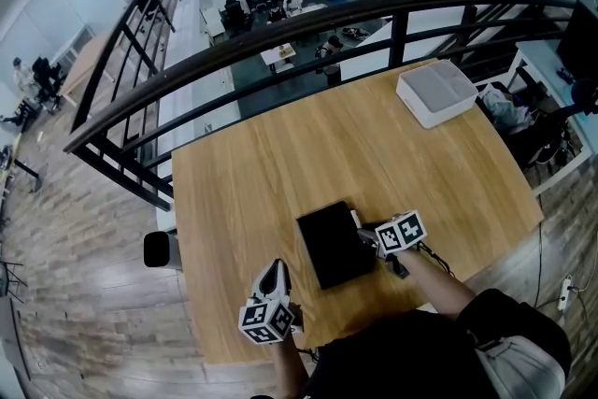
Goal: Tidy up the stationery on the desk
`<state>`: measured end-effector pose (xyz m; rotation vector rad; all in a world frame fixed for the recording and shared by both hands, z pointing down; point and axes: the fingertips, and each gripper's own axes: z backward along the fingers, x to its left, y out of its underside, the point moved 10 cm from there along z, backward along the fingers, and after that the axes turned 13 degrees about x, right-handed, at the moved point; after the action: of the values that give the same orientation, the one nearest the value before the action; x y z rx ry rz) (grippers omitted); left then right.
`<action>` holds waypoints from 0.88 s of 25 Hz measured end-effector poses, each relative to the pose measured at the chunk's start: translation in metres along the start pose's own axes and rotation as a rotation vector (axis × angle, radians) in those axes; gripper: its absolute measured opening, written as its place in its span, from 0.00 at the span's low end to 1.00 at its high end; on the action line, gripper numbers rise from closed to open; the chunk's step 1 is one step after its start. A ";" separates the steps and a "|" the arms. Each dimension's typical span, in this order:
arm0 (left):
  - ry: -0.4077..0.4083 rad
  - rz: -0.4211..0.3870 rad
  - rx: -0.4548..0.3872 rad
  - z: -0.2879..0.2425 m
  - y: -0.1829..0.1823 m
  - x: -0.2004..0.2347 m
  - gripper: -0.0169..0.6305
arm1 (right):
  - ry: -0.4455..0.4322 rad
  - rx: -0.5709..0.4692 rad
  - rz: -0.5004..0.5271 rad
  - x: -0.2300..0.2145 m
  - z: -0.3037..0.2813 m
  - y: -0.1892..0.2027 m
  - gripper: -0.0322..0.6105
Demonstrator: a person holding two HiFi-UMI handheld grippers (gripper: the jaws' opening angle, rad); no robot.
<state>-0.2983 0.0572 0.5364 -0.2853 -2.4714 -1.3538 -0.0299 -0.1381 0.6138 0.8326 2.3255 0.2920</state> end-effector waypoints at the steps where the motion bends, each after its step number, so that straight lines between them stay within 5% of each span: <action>1: -0.003 -0.002 0.001 0.001 0.000 0.000 0.02 | 0.001 -0.007 0.000 0.001 0.000 0.000 0.19; 12: -0.001 -0.006 -0.008 -0.001 -0.001 -0.010 0.02 | 0.010 -0.171 0.038 0.007 0.024 -0.010 0.06; 22: 0.005 -0.044 -0.013 -0.007 -0.011 -0.024 0.02 | 0.029 -0.363 0.112 0.014 0.069 -0.023 0.06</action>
<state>-0.2776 0.0448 0.5229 -0.2309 -2.4794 -1.3865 -0.0055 -0.1478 0.5446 0.7776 2.1626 0.7538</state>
